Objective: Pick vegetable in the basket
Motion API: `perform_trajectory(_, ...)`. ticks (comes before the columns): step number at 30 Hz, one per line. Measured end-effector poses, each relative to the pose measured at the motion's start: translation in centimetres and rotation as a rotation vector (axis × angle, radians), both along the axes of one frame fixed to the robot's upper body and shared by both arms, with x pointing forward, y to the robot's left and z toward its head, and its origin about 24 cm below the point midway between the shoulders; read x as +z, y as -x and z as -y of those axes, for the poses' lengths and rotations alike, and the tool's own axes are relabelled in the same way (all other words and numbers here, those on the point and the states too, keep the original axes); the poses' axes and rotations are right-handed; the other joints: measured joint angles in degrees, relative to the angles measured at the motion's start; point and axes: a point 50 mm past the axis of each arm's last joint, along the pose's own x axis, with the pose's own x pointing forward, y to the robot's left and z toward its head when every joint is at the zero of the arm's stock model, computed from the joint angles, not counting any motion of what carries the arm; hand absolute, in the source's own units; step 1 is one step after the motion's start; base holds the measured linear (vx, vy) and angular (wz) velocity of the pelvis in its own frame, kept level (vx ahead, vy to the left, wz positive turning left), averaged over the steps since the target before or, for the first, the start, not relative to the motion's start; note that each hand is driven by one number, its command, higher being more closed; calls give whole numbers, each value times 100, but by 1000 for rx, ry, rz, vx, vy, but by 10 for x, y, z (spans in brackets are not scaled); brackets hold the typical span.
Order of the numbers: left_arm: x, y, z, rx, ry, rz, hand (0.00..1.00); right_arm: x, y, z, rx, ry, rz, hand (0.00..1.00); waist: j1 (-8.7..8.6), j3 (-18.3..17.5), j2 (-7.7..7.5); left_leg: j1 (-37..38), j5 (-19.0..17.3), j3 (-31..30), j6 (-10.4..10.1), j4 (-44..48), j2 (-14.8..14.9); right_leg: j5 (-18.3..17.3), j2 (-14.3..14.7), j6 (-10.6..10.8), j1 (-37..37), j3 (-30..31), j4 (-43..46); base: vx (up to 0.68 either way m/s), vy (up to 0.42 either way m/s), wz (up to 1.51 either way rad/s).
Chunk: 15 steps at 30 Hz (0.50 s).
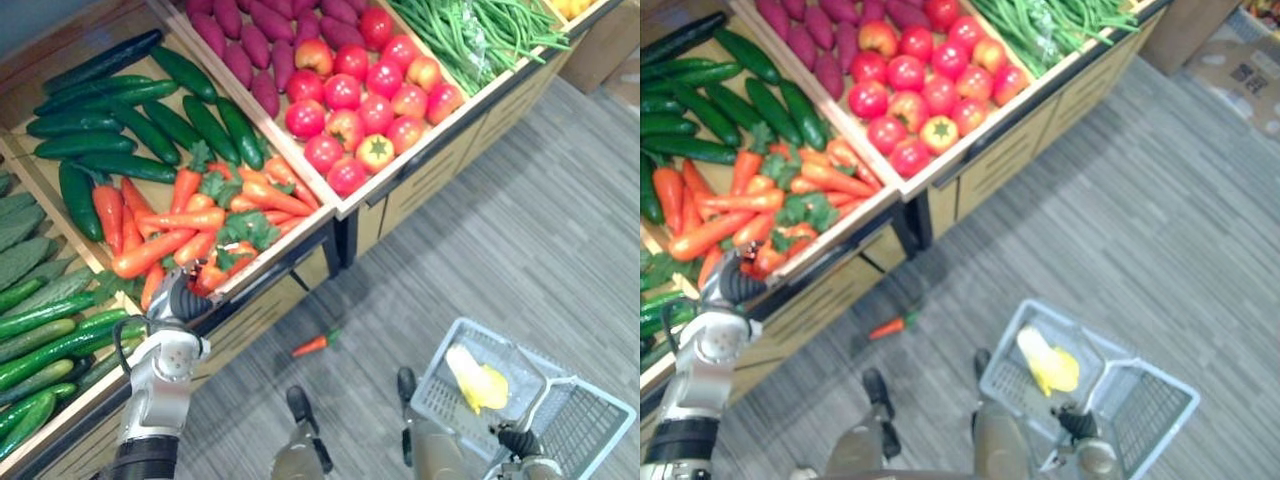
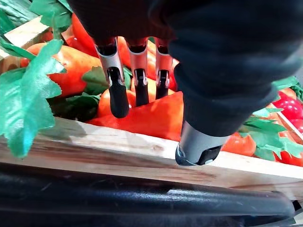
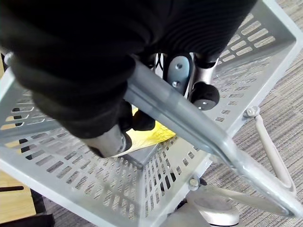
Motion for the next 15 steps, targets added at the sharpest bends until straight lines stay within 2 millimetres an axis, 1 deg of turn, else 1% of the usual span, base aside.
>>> perform_trajectory(4,-3,-2,1,-6,35,0,100,0,0,0,0,0,-2,100,-4,0,1,50,0,-1,1,12,-5,0,-5,0,42,-11,2,0,0,0)
perform_trajectory(9,-5,-2,1,-9,37,-5,100,0,1,0,0,-1,-4,100,-12,0,4,80,-1,-40,3,13,-21,-3,-19,0,82,-32,-5,0,0,0)
perform_trajectory(13,-1,-1,3,-16,31,11,100,0,1,0,-4,0,-4,100,-20,13,26,66,1,-140,6,13,-32,-9,-30,-4,103,-96,-9,11,-7,6)
perform_trajectory(15,2,3,5,-27,21,28,100,0,1,1,-9,0,-2,100,-18,16,35,64,2,-168,9,13,-34,-10,-34,-6,117,-131,-11,31,-18,6)
